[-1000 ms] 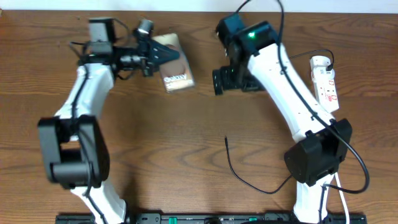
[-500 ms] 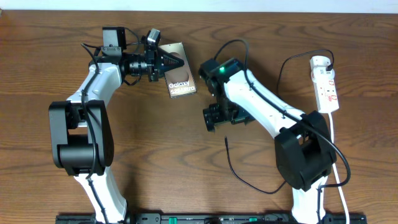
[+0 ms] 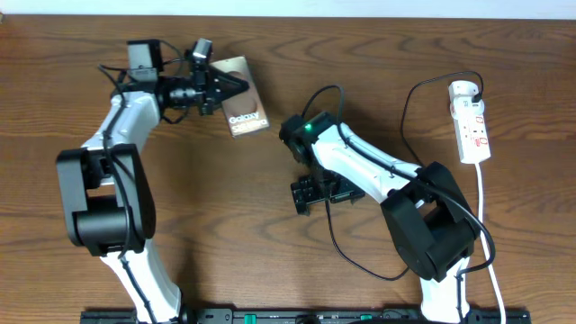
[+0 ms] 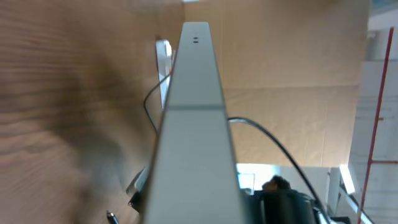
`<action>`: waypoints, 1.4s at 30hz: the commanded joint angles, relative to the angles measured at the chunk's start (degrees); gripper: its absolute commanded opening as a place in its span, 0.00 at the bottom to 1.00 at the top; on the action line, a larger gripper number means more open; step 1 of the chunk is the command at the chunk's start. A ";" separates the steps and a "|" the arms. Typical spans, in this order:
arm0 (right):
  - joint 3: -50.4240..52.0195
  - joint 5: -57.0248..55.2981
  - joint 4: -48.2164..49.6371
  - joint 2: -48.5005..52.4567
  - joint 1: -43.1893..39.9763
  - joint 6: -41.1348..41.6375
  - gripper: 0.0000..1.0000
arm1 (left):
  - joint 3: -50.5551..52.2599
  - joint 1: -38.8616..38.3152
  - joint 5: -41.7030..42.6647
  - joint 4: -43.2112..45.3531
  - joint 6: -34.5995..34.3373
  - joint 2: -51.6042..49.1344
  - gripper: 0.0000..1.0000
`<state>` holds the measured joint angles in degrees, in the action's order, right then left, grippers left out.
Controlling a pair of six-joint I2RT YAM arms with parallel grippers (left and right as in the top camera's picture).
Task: Plug charger to phone and switch on socket
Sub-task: 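Lower the right gripper onto the black cable's connector tip and close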
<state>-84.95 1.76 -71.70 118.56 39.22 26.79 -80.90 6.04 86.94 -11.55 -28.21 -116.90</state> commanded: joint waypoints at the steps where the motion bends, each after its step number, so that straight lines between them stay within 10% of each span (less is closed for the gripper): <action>1: 0.68 0.55 1.33 -0.28 1.07 1.92 0.99 | 0.09 1.88 3.13 0.07 1.03 0.92 0.07; 42: 10.91 0.15 14.32 -0.28 2.45 10.40 0.55 | 0.17 4.24 3.06 -0.17 1.03 0.92 0.07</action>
<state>-77.01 4.91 -58.06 116.73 41.21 35.42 -80.90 9.91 86.94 -11.77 -28.21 -116.90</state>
